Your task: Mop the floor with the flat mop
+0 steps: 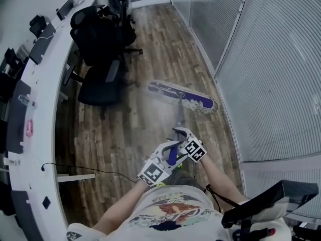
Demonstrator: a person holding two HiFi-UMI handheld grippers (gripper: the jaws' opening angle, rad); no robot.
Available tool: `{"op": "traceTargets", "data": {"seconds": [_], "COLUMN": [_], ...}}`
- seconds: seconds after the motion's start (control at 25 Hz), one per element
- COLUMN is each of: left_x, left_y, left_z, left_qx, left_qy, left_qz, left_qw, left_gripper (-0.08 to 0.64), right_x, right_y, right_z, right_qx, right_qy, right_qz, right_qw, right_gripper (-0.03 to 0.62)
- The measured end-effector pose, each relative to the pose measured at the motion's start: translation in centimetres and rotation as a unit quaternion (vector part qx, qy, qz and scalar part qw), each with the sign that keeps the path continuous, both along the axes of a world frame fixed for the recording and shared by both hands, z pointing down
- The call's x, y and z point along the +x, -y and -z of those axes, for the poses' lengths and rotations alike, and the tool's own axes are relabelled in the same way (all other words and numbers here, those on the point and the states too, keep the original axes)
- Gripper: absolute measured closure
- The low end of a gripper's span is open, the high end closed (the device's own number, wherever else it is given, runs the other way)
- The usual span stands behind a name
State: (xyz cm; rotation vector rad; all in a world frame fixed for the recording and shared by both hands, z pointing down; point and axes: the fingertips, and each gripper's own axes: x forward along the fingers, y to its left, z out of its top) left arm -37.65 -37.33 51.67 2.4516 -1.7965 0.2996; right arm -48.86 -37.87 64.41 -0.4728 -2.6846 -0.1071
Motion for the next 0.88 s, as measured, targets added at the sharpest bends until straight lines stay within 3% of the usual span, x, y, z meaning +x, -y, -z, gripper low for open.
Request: {"op": "traceTargets", "data": {"seconds": [0.44, 0.88], "left_x": [13.1, 30.3], "left_y": [-17.5, -26.0], "left_z": [0.7, 1.5], "left_qx": [0.012, -0.002], "left_qy": [-0.006, 0.008], "left_qz": [-0.031, -0.056], "left_qw": [0.9994, 0.9984], "left_gripper": [0.356, 0.356], "right_x": [13.0, 29.7], "right_y": [-17.0, -25.7], "right_z": [0.6, 1.6], "right_qx": [-0.015, -0.034], "right_qy": [0.006, 0.015], "right_qz": [-0.033, -0.043], "right_qw": [0.999, 0.998], "right_gripper": [0.38, 0.38]}}
